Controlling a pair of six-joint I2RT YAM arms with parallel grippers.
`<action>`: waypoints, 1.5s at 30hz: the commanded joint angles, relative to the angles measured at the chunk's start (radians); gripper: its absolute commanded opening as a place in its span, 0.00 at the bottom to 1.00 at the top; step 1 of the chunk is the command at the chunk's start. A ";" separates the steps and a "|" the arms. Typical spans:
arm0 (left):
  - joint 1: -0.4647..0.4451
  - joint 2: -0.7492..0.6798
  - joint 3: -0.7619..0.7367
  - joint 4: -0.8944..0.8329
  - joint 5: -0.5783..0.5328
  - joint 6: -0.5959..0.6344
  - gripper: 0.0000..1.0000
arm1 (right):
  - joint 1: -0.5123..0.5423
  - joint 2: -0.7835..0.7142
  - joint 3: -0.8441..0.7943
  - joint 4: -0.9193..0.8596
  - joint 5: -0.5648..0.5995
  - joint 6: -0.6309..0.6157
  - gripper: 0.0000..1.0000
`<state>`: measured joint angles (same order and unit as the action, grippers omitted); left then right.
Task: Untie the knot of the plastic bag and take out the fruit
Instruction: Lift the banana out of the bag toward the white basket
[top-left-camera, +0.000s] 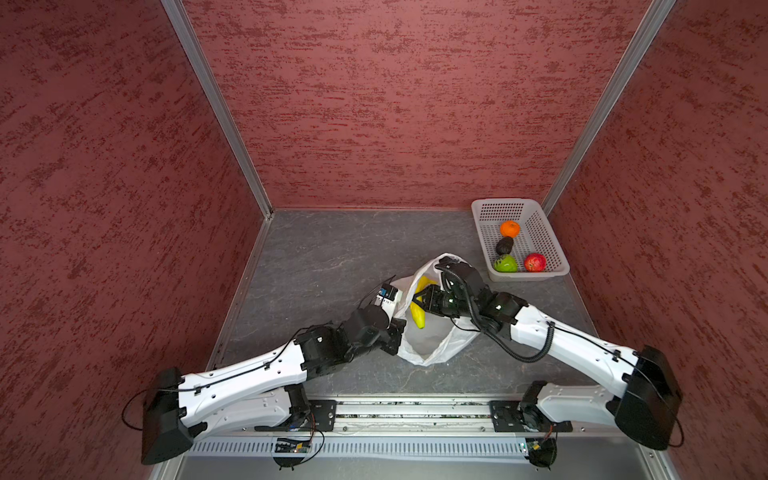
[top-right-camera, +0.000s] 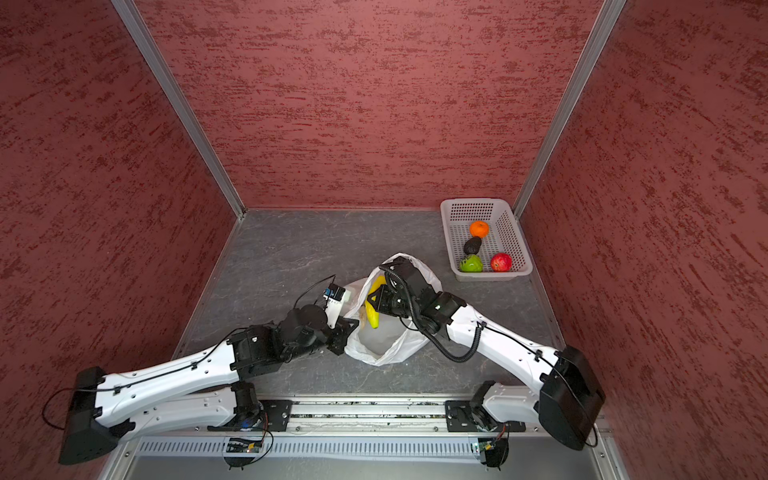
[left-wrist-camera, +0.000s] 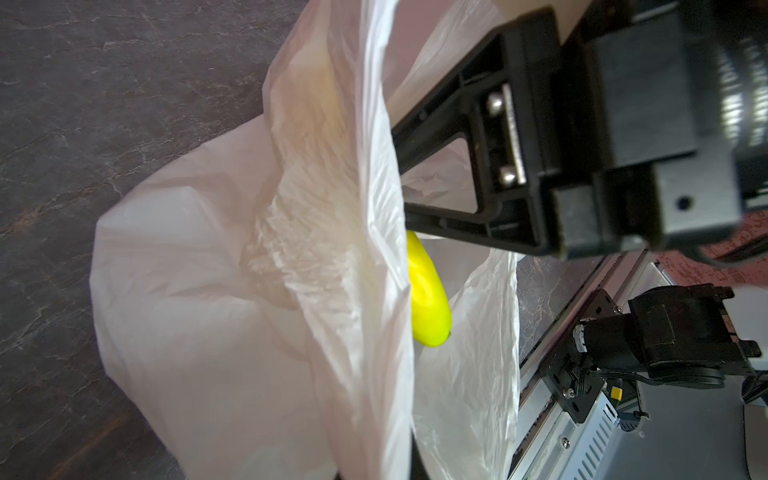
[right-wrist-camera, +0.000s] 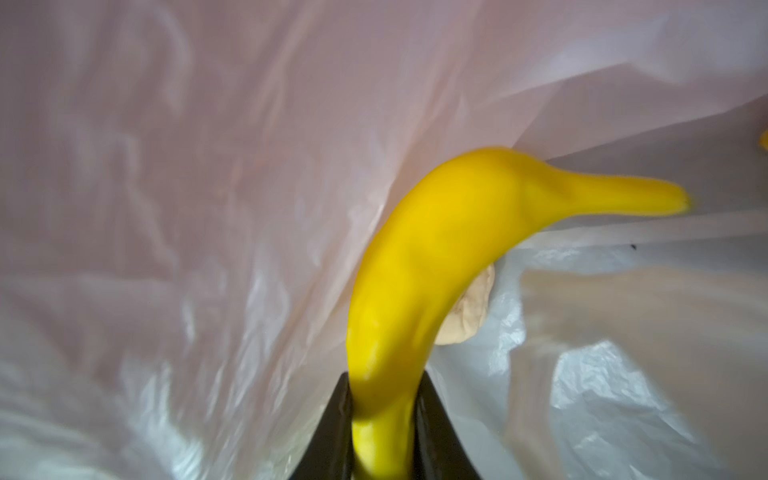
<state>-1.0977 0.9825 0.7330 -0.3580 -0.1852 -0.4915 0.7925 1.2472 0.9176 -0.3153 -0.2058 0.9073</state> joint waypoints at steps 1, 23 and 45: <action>0.007 -0.008 0.015 0.005 -0.013 0.020 0.00 | 0.013 -0.050 0.051 -0.055 -0.051 -0.024 0.12; 0.033 -0.034 0.022 -0.016 -0.029 0.023 0.00 | 0.008 -0.202 0.276 -0.365 0.025 -0.086 0.12; 0.017 -0.042 -0.005 -0.003 -0.031 0.010 0.00 | -0.801 0.041 0.345 -0.138 -0.058 -0.342 0.09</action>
<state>-1.0767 0.9539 0.7330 -0.3660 -0.2081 -0.4820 0.0364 1.2304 1.2842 -0.5671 -0.2684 0.6270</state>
